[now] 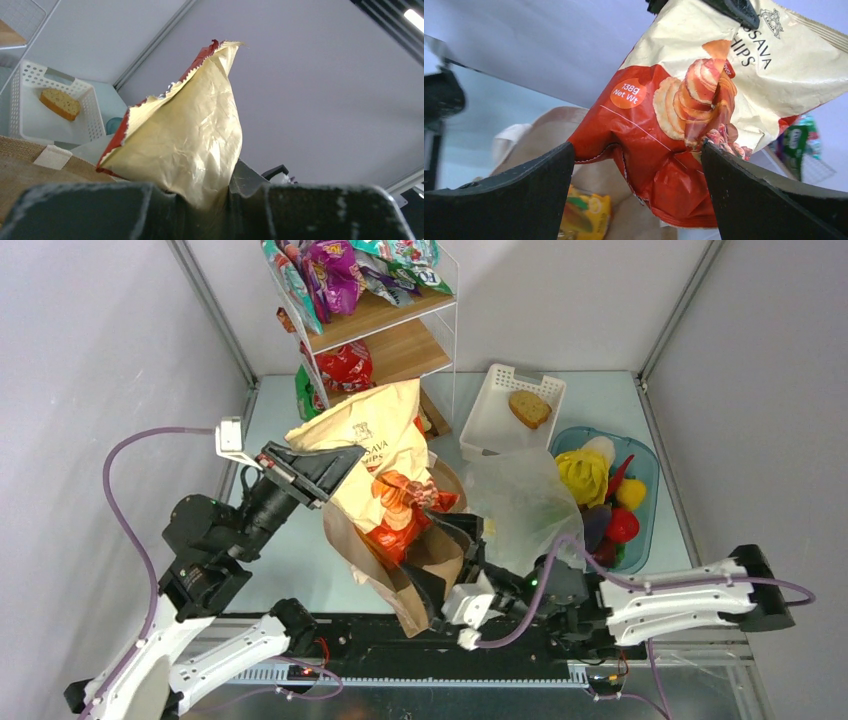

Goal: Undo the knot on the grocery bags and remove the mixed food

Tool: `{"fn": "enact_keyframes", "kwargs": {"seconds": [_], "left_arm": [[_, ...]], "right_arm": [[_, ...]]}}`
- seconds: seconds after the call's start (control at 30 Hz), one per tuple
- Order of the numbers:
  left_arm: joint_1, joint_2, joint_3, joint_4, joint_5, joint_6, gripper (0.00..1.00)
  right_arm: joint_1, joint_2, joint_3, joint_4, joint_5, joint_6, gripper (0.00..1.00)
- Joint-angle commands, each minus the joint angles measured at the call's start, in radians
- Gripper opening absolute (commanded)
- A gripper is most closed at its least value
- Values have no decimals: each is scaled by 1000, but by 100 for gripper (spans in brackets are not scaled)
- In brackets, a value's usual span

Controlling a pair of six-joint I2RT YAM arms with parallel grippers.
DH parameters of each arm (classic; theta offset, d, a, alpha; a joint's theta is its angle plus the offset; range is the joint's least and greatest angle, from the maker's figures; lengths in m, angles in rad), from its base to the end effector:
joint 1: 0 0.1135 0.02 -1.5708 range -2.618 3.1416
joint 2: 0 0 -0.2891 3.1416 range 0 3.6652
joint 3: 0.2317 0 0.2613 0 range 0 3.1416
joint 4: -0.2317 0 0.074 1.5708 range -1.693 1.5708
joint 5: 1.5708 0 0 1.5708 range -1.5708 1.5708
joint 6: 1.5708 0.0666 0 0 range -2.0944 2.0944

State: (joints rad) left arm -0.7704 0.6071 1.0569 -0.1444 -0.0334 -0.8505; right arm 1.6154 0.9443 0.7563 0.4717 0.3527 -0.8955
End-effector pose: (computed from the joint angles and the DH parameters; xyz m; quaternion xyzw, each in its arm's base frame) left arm 0.0873 -0.0817 0.4853 -0.0371 0.5902 -0.5775 0.5629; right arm 0.0122 0.2434 0.3973 -0.5181 0.3166 0.1789 0.7742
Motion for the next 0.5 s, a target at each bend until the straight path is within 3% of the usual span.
{"fn": "enact_keyframes", "kwargs": {"seconds": [0.0,0.2,0.47], "left_arm": [[1,-22,60,103,-67,-79,0],[1,-47,73,89,-104,-100,0],[2,-47,128,54,-166,-68,0]], "right_arm": [[9,105,-44,421,112,-327,99],[2,311,-65,841,153,-603,99],[-15,371,-61,927,141,-706,99]]}}
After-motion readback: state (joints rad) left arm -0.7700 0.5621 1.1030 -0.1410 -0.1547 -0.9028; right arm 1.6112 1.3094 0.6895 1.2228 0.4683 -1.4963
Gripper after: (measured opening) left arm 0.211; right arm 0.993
